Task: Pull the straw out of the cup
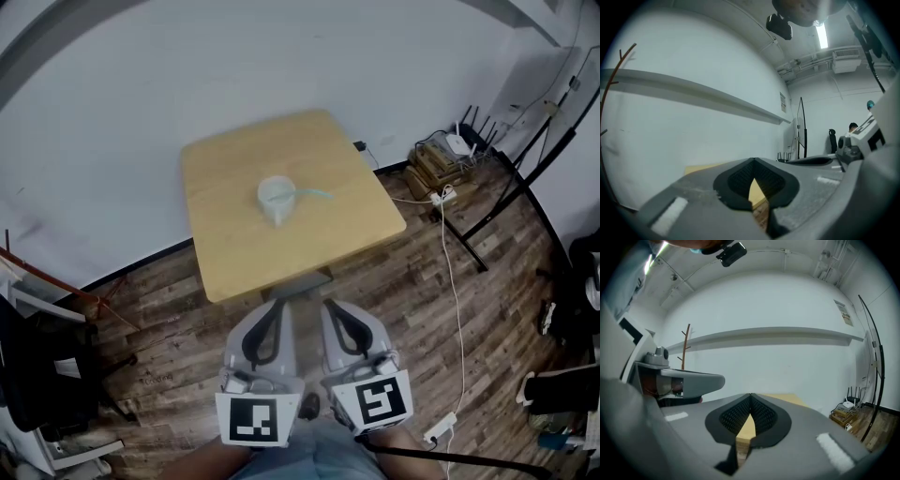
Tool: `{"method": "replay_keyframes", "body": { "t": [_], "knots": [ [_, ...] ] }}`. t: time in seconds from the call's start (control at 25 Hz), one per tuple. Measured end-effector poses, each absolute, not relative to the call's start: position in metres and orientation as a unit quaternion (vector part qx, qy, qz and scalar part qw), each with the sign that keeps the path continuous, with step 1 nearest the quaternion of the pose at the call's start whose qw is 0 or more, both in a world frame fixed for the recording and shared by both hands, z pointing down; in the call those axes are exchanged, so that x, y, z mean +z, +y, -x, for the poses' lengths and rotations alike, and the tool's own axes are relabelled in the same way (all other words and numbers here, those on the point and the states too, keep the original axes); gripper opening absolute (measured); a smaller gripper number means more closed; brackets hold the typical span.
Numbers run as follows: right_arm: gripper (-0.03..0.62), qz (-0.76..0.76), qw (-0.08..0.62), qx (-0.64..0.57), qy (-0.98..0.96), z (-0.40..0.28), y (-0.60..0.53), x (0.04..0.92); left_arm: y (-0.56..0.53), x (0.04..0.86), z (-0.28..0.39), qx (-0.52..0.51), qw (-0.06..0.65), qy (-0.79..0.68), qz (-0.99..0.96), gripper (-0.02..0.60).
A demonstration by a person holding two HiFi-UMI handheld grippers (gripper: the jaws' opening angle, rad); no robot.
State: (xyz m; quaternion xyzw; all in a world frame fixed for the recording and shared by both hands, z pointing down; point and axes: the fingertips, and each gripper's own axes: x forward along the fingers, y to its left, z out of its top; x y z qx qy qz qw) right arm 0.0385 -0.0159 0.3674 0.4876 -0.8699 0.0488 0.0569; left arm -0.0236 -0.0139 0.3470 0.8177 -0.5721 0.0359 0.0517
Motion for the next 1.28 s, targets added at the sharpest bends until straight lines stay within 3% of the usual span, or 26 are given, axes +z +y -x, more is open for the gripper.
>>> {"method": "replay_keyframes", "body": {
  "t": [0.68,1.28],
  "knots": [
    [0.008,-0.499,0.048,0.006,-0.865,0.005,-0.131,0.339,-0.130,0.315,0.068,-0.011,0.026,-0.561,-0.828,0.020],
    [0.008,-0.499,0.041,0.002,-0.866,-0.001,-0.176,0.341,-0.177,0.327,0.059,0.003,0.033,-0.556,-0.831,0.020]
  ]
}}
